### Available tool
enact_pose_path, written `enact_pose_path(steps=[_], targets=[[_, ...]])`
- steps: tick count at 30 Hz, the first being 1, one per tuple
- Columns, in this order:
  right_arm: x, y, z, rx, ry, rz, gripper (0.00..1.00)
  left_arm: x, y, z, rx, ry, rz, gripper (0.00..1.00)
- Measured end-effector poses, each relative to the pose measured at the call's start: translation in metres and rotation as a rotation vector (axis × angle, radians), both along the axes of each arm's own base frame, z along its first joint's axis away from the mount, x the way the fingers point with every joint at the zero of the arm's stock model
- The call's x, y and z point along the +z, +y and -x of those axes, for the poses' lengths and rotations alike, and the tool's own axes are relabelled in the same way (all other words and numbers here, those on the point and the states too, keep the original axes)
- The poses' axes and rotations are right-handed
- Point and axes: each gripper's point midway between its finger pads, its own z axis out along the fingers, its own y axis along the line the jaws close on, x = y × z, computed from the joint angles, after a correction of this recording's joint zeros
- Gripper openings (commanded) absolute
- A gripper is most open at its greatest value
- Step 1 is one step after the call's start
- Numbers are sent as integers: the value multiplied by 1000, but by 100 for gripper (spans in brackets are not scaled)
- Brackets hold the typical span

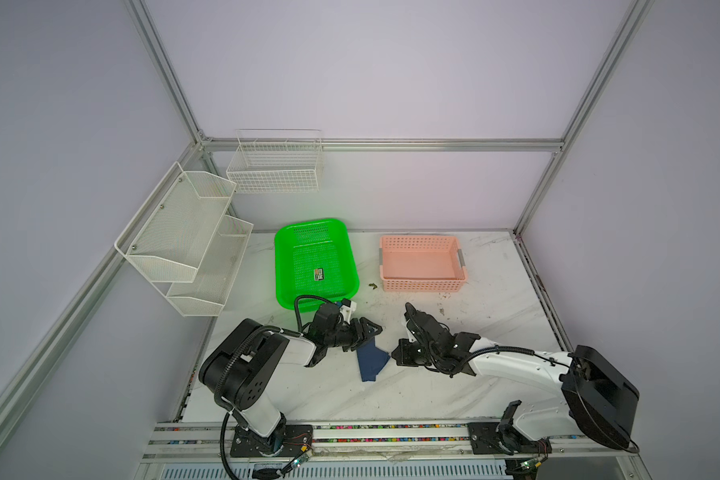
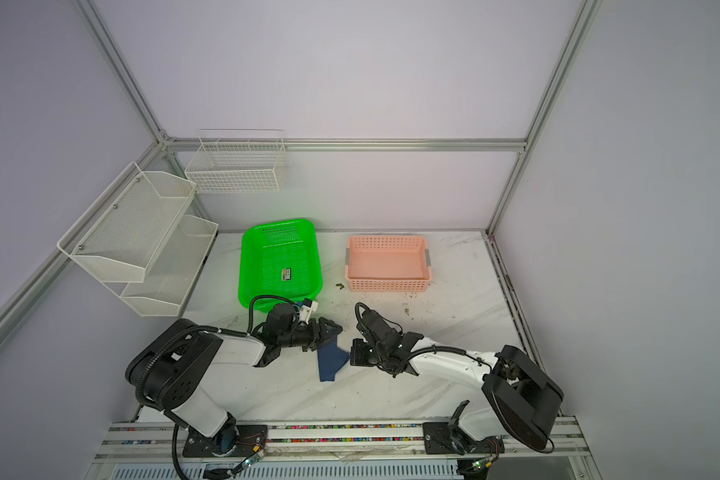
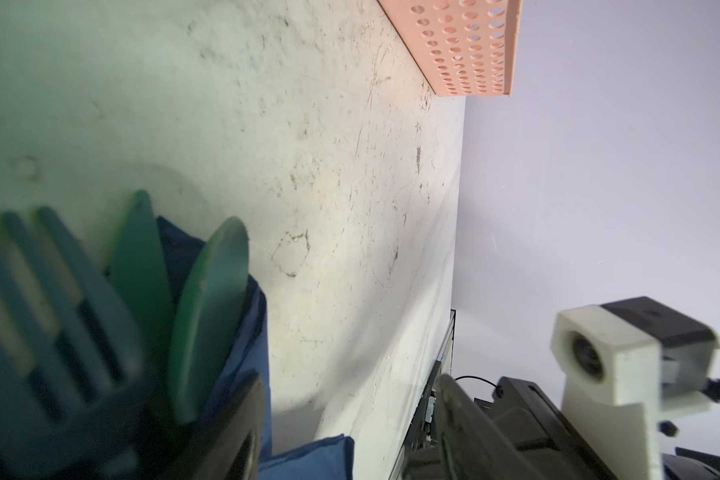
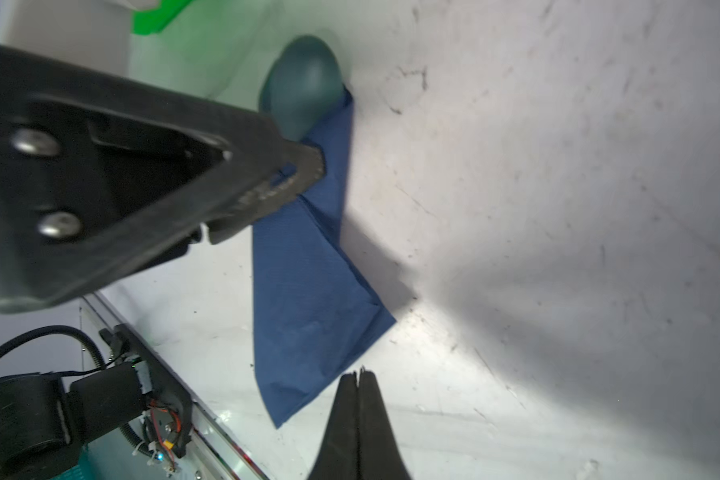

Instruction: Place the utensils on the paper napkin and roll it up

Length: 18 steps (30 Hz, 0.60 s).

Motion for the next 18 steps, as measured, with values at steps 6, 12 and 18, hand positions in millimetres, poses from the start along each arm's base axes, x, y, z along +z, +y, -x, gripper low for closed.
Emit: enact_pose_path(steps=[6,12,18], targets=[[29,23,2,62,-46,-93,1,0,0,0,1,-3,1,65],[31,49,11,140,-38,-168,2,0,1,-1,5,-5,-1,65],[15,69,25,206,-9,-198,2,0,1,-1,7,-4,-2,65]])
